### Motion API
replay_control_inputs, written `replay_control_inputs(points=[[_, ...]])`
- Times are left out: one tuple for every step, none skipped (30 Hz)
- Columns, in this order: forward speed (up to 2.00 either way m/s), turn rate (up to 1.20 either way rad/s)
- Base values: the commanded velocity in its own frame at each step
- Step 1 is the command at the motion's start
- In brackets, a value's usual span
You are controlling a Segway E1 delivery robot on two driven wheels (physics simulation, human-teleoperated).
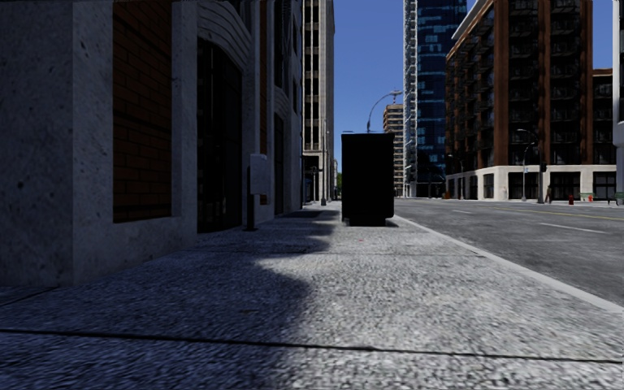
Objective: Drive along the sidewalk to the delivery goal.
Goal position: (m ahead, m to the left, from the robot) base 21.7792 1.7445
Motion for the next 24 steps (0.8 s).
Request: replay_control_inputs(points=[[2.00,0.00],[2.00,-0.01],[2.00,0.00],[2.00,0.00],[2.00,0.00],[2.00,0.00],[2.00,0.00],[2.00,0.00],[2.00,0.00],[2.00,0.00],[2.00,0.00],[2.00,0.00],[2.00,0.00],[2.00,0.00],[2.00,0.00],[2.00,0.00],[2.00,0.00],[2.00,0.00],[2.00,0.00],[2.00,0.00],[2.00,0.00],[2.00,0.00],[1.99,0.00],[1.99,0.00]])
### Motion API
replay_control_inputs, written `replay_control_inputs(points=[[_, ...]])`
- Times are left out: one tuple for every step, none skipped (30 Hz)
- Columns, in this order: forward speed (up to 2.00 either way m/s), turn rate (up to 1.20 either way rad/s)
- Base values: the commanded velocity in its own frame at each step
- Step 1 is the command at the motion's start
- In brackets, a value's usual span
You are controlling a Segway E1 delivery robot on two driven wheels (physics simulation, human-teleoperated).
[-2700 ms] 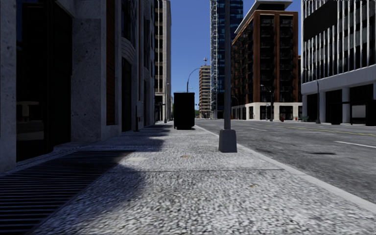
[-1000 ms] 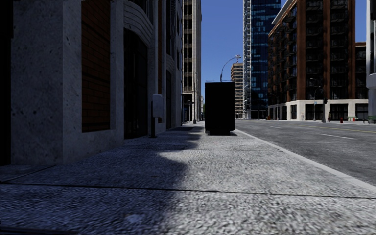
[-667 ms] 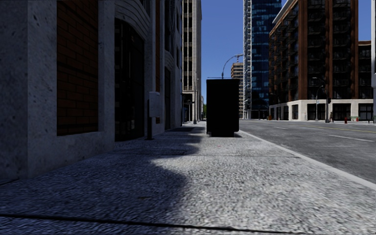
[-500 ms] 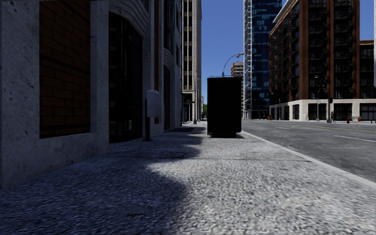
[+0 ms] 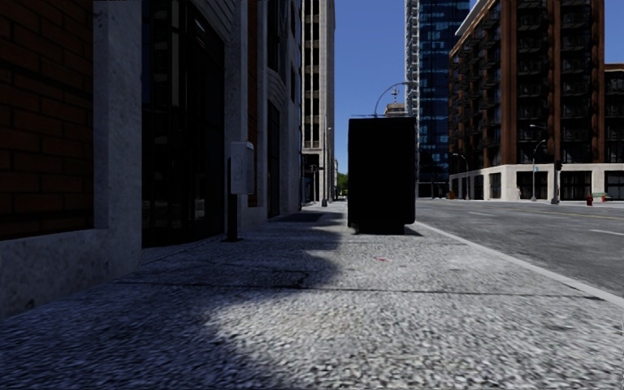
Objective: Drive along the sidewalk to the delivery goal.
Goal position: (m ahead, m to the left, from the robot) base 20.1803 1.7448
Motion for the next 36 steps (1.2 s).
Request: replay_control_inputs(points=[[1.99,0.00],[2.00,0.00],[2.00,0.00],[2.00,0.00],[2.00,0.00],[2.00,0.00],[2.00,0.00],[2.00,0.00],[2.00,0.00],[2.00,0.00],[2.00,0.00],[2.00,0.00],[2.00,0.00],[2.00,0.00],[2.00,0.00],[2.00,0.00],[2.00,0.00],[2.00,0.00],[2.00,0.00],[2.00,0.00],[2.00,0.00],[2.00,0.00],[2.00,0.00],[2.00,0.00],[2.00,0.00],[2.00,0.00],[2.00,0.00],[2.00,0.00],[2.00,0.00],[2.00,0.00],[2.00,0.00],[2.00,0.00],[2.00,0.00],[2.00,0.00],[2.00,0.00],[2.00,0.00]])
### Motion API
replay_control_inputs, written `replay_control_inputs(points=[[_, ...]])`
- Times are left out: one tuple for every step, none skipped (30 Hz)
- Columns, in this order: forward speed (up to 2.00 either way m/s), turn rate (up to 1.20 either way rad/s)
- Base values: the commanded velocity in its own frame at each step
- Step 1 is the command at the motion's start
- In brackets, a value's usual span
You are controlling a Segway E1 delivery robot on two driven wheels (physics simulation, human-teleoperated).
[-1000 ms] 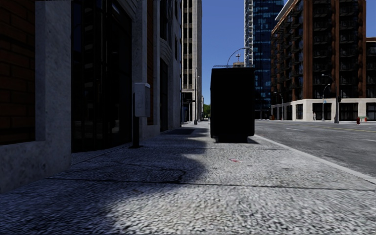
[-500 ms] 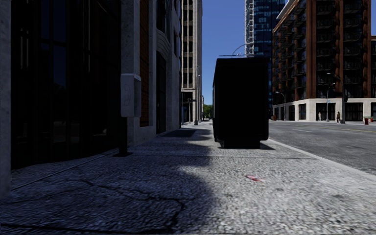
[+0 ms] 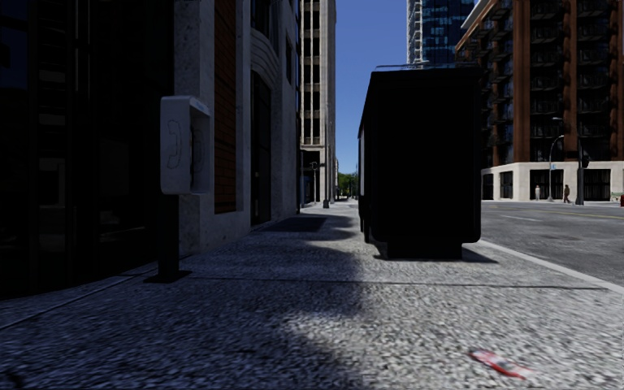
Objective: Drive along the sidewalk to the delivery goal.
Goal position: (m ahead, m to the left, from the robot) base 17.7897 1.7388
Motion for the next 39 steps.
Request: replay_control_inputs(points=[[2.00,0.00],[2.00,0.00],[2.00,0.00],[2.00,0.00],[2.00,0.00],[2.00,0.00],[2.00,0.00],[2.00,0.00],[2.00,0.00],[2.00,0.00],[2.00,0.00],[2.00,0.00],[2.00,0.00],[2.00,0.00],[2.00,0.00],[2.00,0.00],[2.00,0.00],[2.00,0.00],[2.00,0.00],[2.00,0.00],[2.00,0.00],[2.00,0.00],[2.00,0.00],[2.00,0.00],[2.00,0.00],[2.00,0.00],[2.00,0.00],[2.00,0.00],[2.00,0.00],[2.00,0.00],[2.00,0.00],[2.00,0.00],[2.00,0.00],[2.00,0.00],[2.00,0.00],[2.00,0.00],[2.00,0.00],[2.00,0.00],[2.00,0.00]])
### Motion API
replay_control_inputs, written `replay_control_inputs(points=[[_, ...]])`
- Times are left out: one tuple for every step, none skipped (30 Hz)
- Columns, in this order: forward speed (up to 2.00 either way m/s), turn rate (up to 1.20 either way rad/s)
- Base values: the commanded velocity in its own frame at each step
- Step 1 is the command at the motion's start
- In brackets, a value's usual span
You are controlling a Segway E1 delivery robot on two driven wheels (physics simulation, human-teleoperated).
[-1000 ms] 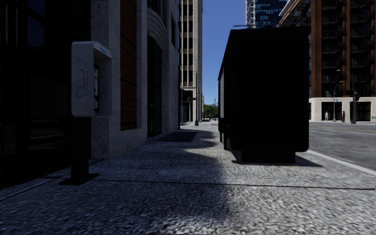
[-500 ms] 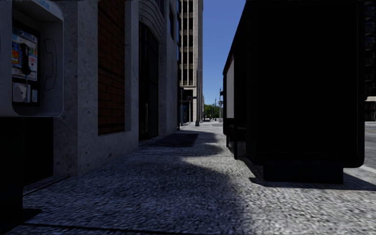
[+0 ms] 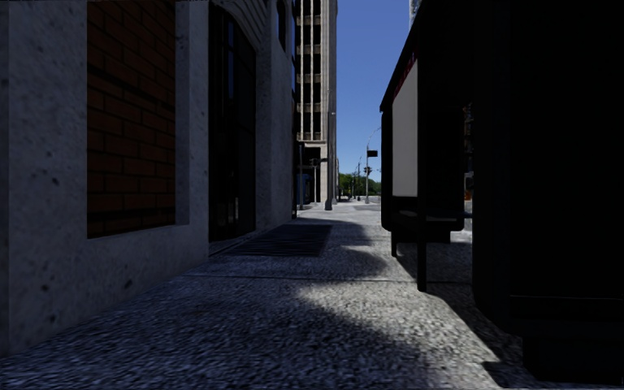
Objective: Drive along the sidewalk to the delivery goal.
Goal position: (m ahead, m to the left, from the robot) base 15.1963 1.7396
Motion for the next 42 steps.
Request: replay_control_inputs(points=[[2.00,0.00],[2.00,0.00],[2.00,0.00],[2.00,0.00],[2.00,0.00],[2.00,0.00],[2.00,0.00],[2.00,0.00],[2.00,0.00],[2.00,0.00],[2.00,0.00],[2.00,0.00],[2.00,0.00],[2.00,0.00],[2.00,0.00],[2.00,0.00],[2.00,0.00],[2.00,0.00],[2.00,0.00],[2.00,-0.03],[2.00,-0.07],[2.00,-0.09],[2.00,-0.14],[2.00,-0.18],[2.00,-0.21],[2.00,-0.21],[2.00,-0.24],[2.00,-0.24],[2.00,-0.25],[2.00,-0.25],[2.00,-0.25],[2.00,-0.23],[2.00,-0.09],[2.00,0.00],[2.00,0.00],[2.00,0.00],[2.00,0.00],[2.00,0.00],[2.00,0.00],[2.00,0.00],[2.00,0.00],[2.00,0.00]])
